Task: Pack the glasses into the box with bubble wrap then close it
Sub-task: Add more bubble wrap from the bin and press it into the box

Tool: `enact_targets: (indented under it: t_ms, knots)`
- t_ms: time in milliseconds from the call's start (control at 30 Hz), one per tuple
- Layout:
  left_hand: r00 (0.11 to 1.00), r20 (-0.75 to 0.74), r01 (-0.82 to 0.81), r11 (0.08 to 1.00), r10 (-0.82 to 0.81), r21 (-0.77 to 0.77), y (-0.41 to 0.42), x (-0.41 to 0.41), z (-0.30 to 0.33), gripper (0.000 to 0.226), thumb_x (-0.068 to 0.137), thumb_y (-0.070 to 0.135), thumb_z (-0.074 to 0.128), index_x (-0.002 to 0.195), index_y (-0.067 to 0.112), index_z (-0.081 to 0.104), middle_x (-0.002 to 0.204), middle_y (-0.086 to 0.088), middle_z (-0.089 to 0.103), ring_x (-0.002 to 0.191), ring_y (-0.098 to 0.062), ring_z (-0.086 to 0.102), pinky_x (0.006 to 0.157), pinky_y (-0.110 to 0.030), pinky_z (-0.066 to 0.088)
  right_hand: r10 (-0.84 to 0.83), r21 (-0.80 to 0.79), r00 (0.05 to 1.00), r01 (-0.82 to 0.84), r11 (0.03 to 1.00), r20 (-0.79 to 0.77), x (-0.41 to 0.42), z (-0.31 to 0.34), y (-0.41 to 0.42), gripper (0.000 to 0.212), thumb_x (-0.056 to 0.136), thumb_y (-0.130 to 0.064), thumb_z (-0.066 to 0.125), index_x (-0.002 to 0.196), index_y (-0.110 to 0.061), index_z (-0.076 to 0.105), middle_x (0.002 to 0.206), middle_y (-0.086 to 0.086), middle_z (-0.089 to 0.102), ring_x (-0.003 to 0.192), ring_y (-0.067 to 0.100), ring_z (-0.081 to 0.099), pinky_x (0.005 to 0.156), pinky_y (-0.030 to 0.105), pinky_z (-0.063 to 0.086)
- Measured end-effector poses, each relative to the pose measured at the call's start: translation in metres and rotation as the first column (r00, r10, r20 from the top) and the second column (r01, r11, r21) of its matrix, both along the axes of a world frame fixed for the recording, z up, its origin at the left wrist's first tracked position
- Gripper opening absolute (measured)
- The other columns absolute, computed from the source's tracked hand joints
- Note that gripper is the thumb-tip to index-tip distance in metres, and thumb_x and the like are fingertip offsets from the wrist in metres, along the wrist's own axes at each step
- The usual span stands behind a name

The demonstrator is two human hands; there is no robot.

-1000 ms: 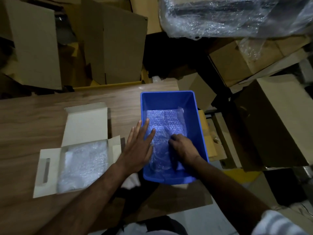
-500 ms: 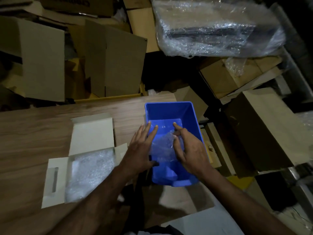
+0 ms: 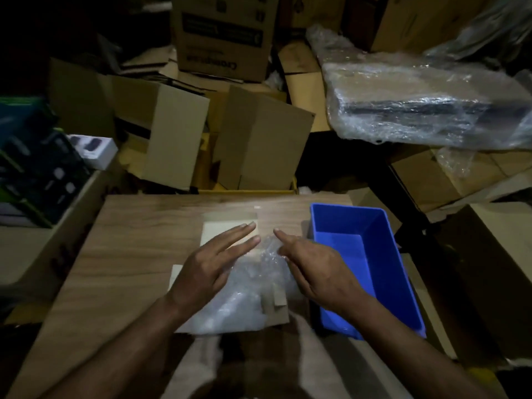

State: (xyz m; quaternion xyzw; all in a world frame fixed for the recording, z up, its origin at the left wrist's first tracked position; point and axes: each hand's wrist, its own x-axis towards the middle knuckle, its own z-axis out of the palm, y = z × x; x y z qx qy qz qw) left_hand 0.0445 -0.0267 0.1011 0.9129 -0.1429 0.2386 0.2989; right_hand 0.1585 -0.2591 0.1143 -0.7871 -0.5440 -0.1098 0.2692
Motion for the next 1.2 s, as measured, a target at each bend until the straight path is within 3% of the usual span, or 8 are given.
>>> enact_targets:
  t_ms: [167,300,433,533,600,700,833,1200]
  knots:
    - [0.999,-0.033,0.006,0.998,-0.004,0.059,0.026,-0.037,-0.004,0.039,0.101,0.009,0.055,0.14,0.01,0.059,0.148,-0.004,0.055,0.139,-0.016,0.05,0.114,-0.031,0.042,0.023,0.028,0.992,-0.019,0.999,-0.124,-0.01,-0.008,0.032,0.03,0.105,-0.031,0.042,0.124,-0.017,0.06,0.101,0.002,0.075,0.087,0.011,0.066,0.071,0.026,0.052]
    - [0.975,-0.17,-0.204,0.875,0.143,-0.438,0.021,-0.047,-0.009,0.03,0.095,0.017,0.058,0.122,0.012,0.071,0.12,0.007,0.074,0.113,-0.011,0.069,0.095,-0.025,0.054,0.017,0.131,0.832,0.067,0.989,-0.554,-0.012,-0.013,0.056,0.021,0.108,-0.037,0.042,0.111,-0.023,0.057,0.076,0.002,0.066,0.063,0.011,0.063,0.054,0.03,0.05]
    - [0.864,-0.455,-0.5,0.48,0.218,-0.721,0.007,-0.029,-0.01,0.024,0.101,-0.001,0.051,0.1,0.011,0.071,0.077,-0.004,0.076,0.065,-0.015,0.073,0.055,-0.026,0.057,-0.009,0.053,0.181,0.333,0.942,-0.984,-0.017,-0.013,0.081,0.022,0.104,-0.035,0.055,0.11,-0.017,0.067,0.103,0.016,0.074,0.083,0.022,0.072,0.073,0.041,0.064]
    - [0.725,-0.651,-0.688,0.281,0.225,-0.67,0.009,-0.02,-0.012,0.038,0.105,0.033,0.05,0.096,0.005,0.074,0.067,-0.004,0.072,0.054,-0.015,0.067,0.047,-0.024,0.051,0.2,-0.01,-0.507,0.382,0.924,-0.839,-0.018,-0.023,0.075,0.065,0.095,-0.063,0.055,0.128,-0.008,0.063,0.135,0.024,0.062,0.121,0.035,0.06,0.114,0.056,0.037]
    - [0.629,-0.76,-0.777,0.162,0.163,-0.608,0.015,-0.018,-0.016,0.054,0.104,0.049,0.045,0.094,0.007,0.077,0.075,-0.009,0.076,0.067,-0.024,0.071,0.061,-0.031,0.056,0.334,0.064,-0.62,0.415,0.907,-0.71,-0.024,-0.025,0.065,0.068,0.088,-0.054,0.07,0.131,-0.003,0.057,0.136,0.026,0.062,0.123,0.037,0.062,0.109,0.055,0.047]
    - [0.499,-0.86,-0.866,0.062,0.104,-0.495,0.027,-0.016,-0.029,0.057,0.104,0.05,0.043,0.09,0.008,0.079,0.081,-0.009,0.079,0.072,-0.028,0.066,0.065,-0.034,0.052,0.255,0.038,-0.518,0.392,0.919,-0.817,-0.033,-0.033,0.061,0.065,0.079,-0.018,0.084,0.134,0.001,0.056,0.117,0.017,0.073,0.1,0.023,0.074,0.08,0.035,0.064]
    - [0.419,-0.904,-0.899,0.182,0.087,-0.399,0.034,-0.023,-0.035,0.05,0.102,0.049,0.05,0.095,0.007,0.076,0.083,-0.011,0.079,0.064,-0.024,0.063,0.059,-0.032,0.048,0.056,-0.102,-0.321,0.455,0.884,-0.946,-0.035,-0.05,0.068,0.047,0.092,-0.024,0.073,0.134,-0.005,0.059,0.109,0.011,0.077,0.105,0.027,0.073,0.101,0.047,0.053]
    - [0.699,-0.695,-0.672,0.484,0.167,-0.56,0.053,-0.062,-0.029,0.076,0.1,0.006,0.056,0.157,0.042,0.02,0.112,0.005,0.063,0.087,-0.022,0.067,0.068,-0.023,0.06,-0.149,-0.007,0.389,0.344,0.939,-0.909,-0.038,-0.064,0.039,0.056,0.103,-0.009,0.051,0.148,-0.041,0.043,0.127,-0.002,0.058,0.092,0.015,0.063,0.072,0.034,0.061]
